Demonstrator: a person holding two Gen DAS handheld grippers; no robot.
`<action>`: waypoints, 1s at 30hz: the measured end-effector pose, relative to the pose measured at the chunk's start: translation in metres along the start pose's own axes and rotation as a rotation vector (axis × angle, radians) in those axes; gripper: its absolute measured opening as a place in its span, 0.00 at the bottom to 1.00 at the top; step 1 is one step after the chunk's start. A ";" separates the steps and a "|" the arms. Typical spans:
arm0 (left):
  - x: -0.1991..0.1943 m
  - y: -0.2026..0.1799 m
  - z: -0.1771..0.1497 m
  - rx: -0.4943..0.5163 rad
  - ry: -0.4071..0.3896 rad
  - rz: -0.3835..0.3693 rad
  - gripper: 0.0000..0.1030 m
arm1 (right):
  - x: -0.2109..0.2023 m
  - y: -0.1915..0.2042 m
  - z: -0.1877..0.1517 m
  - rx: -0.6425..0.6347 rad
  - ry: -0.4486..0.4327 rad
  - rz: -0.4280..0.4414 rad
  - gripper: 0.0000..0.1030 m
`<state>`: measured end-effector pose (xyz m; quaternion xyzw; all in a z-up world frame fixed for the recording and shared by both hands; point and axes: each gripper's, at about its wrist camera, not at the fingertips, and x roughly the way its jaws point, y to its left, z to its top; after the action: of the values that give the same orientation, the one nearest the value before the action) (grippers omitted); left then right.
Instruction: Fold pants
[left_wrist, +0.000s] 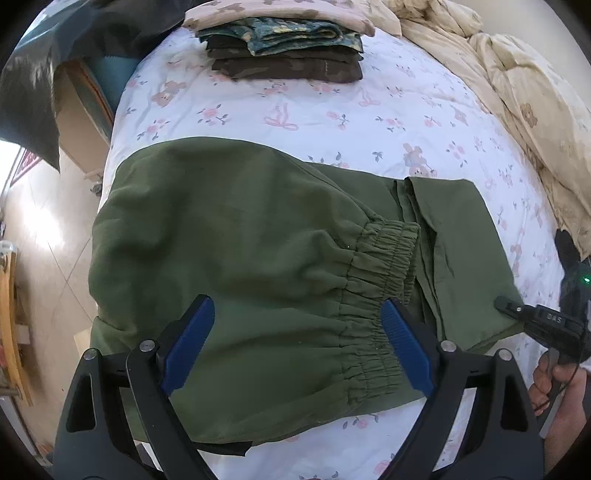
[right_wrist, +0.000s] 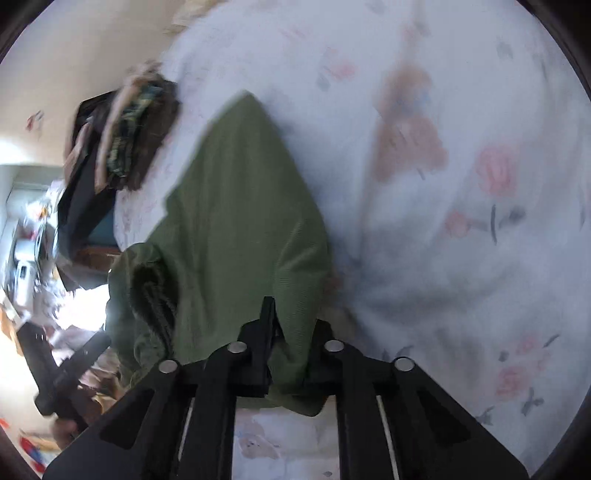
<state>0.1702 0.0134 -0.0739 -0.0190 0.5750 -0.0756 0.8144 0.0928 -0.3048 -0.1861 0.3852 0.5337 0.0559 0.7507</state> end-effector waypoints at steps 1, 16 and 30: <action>-0.003 0.002 0.001 -0.009 0.000 -0.009 0.87 | -0.006 0.007 0.000 -0.027 -0.020 -0.004 0.07; -0.088 0.150 0.020 -0.507 -0.174 -0.067 0.87 | -0.047 0.329 -0.071 -0.873 -0.111 0.090 0.06; -0.110 0.299 -0.021 -0.835 -0.212 -0.063 0.87 | 0.217 0.419 -0.190 -1.086 0.187 -0.095 0.11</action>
<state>0.1449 0.3255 -0.0137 -0.3722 0.4687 0.1411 0.7886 0.1612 0.1931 -0.1089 -0.0883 0.5093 0.3231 0.7927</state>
